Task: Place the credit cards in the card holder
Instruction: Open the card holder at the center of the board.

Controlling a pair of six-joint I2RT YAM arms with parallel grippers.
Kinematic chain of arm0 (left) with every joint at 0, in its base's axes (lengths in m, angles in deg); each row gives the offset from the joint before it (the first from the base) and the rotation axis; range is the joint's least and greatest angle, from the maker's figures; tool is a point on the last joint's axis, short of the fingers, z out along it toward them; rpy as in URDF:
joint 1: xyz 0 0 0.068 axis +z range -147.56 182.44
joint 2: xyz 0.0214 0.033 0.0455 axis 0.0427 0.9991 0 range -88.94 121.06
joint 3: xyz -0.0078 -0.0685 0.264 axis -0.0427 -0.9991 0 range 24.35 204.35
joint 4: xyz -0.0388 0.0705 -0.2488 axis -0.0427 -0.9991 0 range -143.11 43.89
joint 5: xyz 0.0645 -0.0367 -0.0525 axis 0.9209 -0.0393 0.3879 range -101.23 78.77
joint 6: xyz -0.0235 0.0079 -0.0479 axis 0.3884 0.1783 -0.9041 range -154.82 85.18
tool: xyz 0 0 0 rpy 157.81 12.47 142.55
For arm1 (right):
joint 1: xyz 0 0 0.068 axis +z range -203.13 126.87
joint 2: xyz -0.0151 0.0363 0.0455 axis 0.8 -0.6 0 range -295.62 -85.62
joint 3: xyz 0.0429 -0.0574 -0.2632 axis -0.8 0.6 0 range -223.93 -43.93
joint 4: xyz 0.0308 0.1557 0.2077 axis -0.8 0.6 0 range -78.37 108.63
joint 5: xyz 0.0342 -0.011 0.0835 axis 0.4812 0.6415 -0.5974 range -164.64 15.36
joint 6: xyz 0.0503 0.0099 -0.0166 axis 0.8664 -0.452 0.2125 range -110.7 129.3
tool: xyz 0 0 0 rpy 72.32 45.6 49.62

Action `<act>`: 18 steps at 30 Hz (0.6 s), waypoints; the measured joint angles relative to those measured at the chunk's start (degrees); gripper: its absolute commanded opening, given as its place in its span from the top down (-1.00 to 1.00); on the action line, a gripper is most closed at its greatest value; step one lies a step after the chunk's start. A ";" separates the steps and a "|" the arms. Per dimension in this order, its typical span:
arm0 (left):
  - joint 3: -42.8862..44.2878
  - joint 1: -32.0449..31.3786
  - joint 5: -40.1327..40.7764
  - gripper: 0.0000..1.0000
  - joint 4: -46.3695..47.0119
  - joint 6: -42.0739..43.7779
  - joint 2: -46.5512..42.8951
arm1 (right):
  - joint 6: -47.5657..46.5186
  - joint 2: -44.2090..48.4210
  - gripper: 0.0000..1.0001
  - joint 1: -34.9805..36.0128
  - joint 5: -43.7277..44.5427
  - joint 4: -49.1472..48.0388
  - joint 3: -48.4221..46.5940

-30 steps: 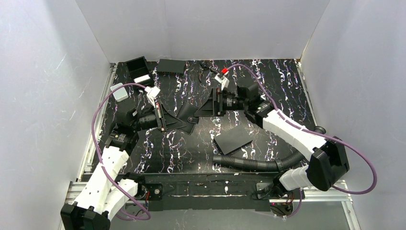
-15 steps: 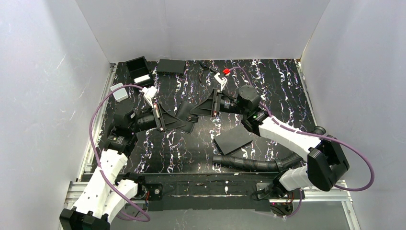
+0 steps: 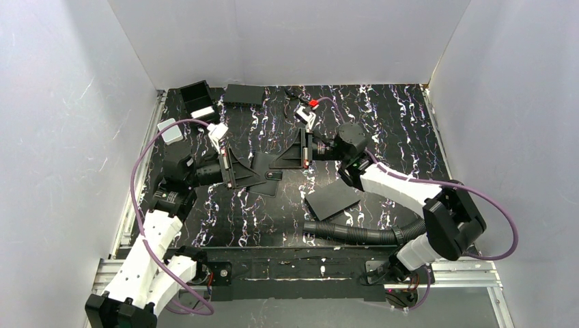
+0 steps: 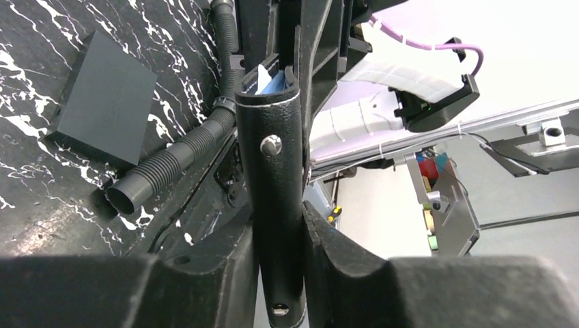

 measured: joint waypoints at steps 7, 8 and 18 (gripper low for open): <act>4.21 -0.31 7.91 1.00 -11.61 5.67 1.17 | -9.30 -0.60 -0.35 -0.31 5.20 19.61 -5.04; 5.40 -0.31 11.35 1.00 -14.85 7.52 1.09 | -12.69 -0.68 -0.37 -0.18 8.67 26.83 -7.44; 7.99 -0.31 32.34 1.00 -31.96 19.05 -3.03 | -24.81 -0.68 -0.30 4.90 32.91 53.89 -12.67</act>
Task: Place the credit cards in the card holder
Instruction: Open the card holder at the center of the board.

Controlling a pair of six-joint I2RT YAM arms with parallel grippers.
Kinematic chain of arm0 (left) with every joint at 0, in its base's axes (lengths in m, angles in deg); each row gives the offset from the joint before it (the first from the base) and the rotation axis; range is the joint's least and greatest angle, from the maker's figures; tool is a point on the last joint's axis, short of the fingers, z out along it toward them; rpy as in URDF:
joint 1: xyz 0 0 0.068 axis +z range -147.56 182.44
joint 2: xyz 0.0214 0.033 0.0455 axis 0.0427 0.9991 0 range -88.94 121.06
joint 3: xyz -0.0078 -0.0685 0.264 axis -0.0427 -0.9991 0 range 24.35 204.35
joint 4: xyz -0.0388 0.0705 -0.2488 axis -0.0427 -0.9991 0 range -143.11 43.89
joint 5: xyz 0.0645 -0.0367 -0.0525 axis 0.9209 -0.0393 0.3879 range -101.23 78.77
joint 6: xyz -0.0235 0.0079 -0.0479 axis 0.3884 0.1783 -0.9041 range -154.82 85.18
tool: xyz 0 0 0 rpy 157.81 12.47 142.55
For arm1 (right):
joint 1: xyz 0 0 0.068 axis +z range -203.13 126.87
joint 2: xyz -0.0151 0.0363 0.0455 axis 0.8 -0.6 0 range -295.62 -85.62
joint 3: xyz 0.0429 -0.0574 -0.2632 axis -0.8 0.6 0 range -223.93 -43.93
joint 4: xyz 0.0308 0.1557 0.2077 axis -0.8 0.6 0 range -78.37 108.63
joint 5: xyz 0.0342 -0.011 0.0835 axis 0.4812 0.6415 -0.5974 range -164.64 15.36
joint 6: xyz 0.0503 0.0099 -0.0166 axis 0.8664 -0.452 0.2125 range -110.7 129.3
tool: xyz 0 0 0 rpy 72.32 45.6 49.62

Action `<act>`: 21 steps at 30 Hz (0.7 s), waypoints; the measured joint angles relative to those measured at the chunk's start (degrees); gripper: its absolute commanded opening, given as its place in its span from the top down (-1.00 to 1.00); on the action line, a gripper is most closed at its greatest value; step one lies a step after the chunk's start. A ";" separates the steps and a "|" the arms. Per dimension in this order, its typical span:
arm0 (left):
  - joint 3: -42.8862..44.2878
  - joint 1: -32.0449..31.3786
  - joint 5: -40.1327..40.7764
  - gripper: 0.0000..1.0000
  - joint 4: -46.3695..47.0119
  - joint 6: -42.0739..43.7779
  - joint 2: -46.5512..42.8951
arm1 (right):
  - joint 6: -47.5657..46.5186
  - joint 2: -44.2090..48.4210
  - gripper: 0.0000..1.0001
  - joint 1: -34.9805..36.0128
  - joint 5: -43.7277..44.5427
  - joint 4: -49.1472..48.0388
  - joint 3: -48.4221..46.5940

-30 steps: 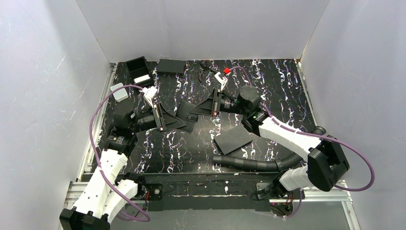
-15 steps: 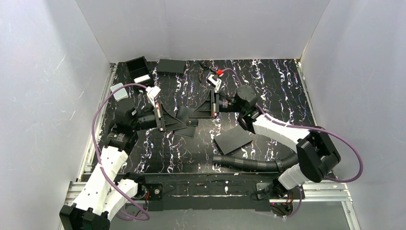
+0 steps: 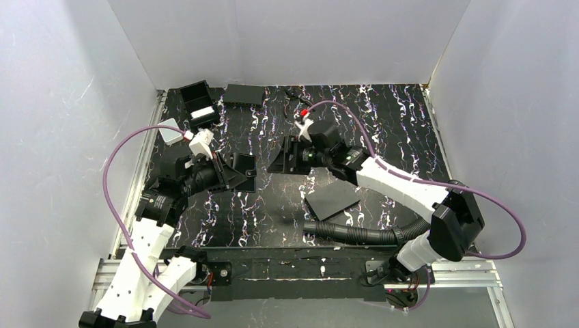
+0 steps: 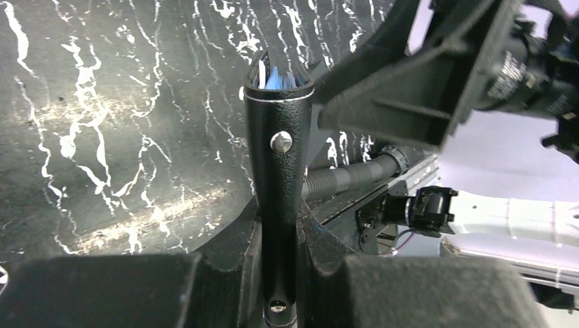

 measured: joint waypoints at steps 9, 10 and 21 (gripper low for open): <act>-1.77 -0.02 1.82 1.00 -0.50 3.99 0.13 | 1.17 -2.56 -0.29 6.99 0.04 -3.28 -3.13; -2.25 -0.03 1.90 1.00 -0.15 4.43 0.04 | 1.59 -3.48 -0.30 7.17 0.04 -3.75 -3.61; -3.51 -0.46 4.19 1.00 1.09 7.84 -0.63 | 5.55 -9.48 -0.35 8.79 0.13 -6.45 -6.77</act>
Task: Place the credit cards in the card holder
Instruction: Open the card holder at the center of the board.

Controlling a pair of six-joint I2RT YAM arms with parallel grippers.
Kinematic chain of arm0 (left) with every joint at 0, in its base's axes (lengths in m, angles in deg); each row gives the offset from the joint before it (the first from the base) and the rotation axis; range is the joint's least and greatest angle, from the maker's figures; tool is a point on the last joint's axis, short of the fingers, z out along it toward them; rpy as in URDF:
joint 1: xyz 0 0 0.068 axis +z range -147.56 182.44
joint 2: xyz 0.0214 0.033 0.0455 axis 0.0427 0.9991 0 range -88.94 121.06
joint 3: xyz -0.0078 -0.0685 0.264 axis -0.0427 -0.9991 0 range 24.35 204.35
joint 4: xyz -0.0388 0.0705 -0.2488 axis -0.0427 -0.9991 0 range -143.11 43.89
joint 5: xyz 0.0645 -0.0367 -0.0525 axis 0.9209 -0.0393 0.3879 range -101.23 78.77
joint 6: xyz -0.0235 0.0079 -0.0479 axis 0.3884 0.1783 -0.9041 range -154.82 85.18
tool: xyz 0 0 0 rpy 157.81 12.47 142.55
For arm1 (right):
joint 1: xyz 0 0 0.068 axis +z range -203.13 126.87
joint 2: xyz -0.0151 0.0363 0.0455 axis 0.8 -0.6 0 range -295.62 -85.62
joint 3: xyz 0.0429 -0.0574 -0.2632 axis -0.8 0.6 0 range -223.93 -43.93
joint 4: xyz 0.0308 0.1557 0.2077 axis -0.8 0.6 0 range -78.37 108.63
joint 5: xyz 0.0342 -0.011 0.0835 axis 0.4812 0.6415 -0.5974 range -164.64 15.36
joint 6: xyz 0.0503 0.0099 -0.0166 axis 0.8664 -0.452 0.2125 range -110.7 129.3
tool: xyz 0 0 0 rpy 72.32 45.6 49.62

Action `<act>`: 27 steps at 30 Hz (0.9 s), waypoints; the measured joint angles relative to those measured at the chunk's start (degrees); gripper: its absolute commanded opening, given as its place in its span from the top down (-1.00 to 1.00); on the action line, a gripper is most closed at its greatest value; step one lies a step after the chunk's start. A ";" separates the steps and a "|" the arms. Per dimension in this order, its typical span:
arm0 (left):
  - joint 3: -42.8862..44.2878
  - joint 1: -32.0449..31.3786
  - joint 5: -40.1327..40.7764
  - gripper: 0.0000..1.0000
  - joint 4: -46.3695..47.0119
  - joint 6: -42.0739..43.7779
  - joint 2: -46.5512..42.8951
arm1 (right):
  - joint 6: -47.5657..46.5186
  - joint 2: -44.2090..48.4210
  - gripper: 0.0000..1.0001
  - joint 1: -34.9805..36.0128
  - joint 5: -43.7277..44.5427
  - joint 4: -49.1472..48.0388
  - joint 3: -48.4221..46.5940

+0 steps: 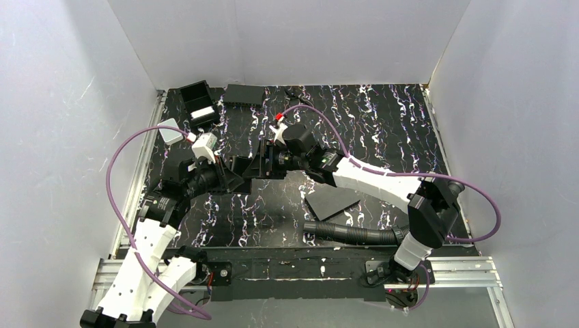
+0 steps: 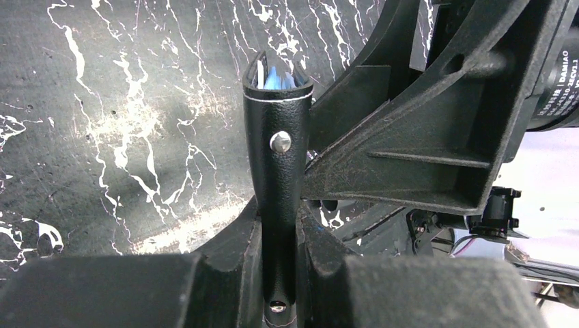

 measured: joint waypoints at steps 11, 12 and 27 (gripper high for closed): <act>-1.41 -0.74 1.94 1.00 0.10 2.95 -1.63 | -1.18 -1.61 -0.36 1.60 2.97 3.11 -2.98; -1.41 -0.75 2.19 1.00 -0.04 3.24 -1.68 | -1.35 -1.75 -0.28 1.86 3.62 3.68 -3.38; -1.45 -1.92 7.14 1.00 -1.64 4.16 -5.91 | -4.85 -2.32 0.44 6.35 12.62 9.40 -9.35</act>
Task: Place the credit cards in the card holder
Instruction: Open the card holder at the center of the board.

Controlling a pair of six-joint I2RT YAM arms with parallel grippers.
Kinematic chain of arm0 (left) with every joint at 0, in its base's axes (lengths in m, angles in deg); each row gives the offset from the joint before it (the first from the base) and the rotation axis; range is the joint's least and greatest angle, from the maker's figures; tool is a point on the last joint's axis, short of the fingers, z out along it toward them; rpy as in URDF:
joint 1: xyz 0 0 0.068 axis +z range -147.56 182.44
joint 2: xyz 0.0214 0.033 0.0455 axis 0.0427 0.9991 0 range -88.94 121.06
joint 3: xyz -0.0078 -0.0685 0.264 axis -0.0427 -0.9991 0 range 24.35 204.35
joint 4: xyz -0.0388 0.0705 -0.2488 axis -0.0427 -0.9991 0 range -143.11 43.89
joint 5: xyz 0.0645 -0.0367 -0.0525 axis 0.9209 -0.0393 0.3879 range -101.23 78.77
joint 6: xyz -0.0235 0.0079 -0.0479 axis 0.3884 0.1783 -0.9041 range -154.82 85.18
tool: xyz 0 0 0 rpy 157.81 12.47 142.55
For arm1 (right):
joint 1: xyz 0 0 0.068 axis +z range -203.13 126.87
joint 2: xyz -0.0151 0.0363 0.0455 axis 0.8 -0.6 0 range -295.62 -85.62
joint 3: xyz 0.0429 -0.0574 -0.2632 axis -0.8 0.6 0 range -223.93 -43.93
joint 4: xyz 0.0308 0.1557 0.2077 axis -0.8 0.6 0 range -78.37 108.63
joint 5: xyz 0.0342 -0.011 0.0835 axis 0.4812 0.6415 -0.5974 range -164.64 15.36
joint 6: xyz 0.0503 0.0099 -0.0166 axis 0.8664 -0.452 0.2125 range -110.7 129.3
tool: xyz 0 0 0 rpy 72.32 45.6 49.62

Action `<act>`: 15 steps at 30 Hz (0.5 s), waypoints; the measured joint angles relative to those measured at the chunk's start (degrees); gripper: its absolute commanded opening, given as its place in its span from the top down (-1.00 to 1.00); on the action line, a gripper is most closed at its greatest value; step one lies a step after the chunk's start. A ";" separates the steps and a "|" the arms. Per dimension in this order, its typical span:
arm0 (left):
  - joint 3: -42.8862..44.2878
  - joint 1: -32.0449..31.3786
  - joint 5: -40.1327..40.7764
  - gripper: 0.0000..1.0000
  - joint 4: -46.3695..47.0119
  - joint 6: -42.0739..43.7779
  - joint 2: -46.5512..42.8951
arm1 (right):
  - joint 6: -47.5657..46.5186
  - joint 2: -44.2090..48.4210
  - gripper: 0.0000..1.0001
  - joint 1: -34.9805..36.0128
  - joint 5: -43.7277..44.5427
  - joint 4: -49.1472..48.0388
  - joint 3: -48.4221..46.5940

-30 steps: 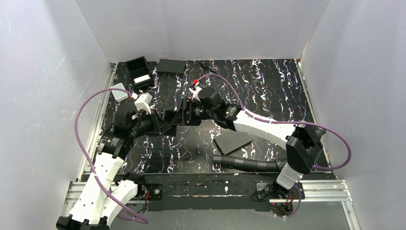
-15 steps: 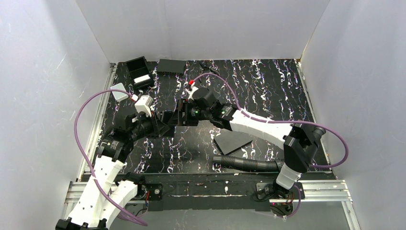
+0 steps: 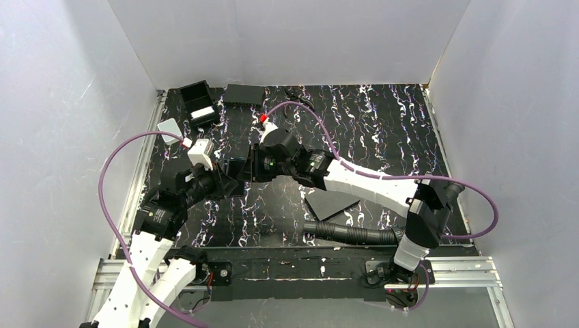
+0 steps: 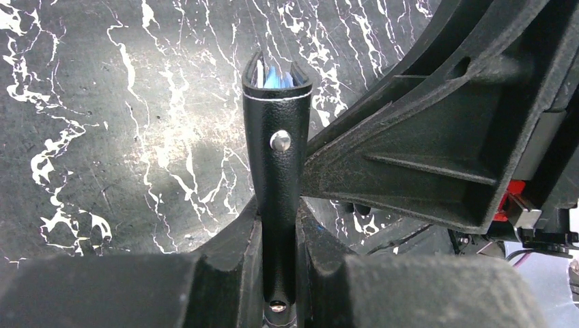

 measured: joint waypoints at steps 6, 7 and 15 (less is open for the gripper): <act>-0.02 -0.24 1.82 1.00 -0.65 0.22 -0.20 | -2.61 0.04 0.91 0.82 4.58 1.40 0.16; 0.00 -0.24 1.91 1.00 -0.63 0.26 -0.39 | -3.45 0.04 0.97 0.73 6.86 2.98 0.37; 0.00 -0.72 -0.10 1.00 -0.78 -0.80 0.23 | -9.76 3.78 0.97 -2.53 4.79 0.80 8.27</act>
